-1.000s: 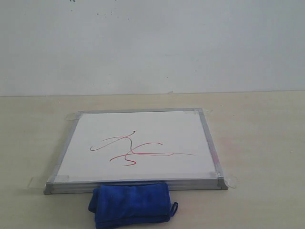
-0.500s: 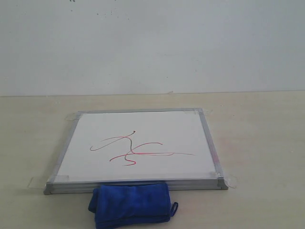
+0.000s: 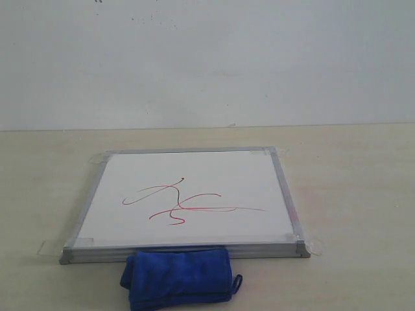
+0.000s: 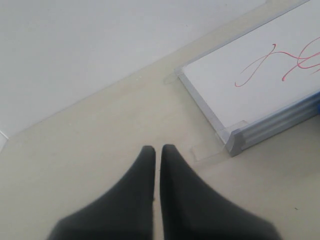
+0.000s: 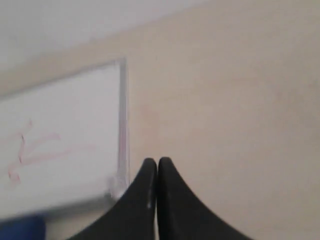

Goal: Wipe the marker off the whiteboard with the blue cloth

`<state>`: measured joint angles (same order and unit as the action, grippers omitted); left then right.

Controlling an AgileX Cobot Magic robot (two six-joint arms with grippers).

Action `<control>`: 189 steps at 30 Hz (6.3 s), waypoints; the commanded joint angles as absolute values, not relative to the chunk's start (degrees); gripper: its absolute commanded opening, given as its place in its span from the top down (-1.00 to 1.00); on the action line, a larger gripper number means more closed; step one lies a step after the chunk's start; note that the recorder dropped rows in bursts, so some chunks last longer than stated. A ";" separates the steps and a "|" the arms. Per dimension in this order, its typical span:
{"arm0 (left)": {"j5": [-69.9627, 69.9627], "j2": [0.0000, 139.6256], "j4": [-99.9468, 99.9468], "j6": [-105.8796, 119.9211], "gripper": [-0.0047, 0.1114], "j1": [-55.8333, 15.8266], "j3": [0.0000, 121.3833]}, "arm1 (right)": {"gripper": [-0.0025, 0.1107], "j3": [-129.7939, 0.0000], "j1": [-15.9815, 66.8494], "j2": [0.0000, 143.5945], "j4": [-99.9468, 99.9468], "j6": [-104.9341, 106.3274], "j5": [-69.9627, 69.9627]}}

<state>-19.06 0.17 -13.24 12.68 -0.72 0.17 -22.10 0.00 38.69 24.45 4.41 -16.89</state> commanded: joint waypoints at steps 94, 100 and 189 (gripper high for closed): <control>-18.92 0.00 -13.15 12.98 0.85 -0.58 0.00 | -0.04 -91.95 50.81 118.17 -0.79 41.96 -56.71; -18.92 0.00 -13.15 12.98 0.85 -0.58 0.00 | -0.04 -91.95 50.81 120.85 -0.62 41.86 -57.04; -18.92 0.00 -13.15 12.98 0.85 -0.58 0.00 | 0.96 -146.53 44.45 155.53 13.45 5.09 -48.09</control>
<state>-19.06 0.17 -13.24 12.68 -0.72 0.17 -146.15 44.08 154.60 12.06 3.67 -48.57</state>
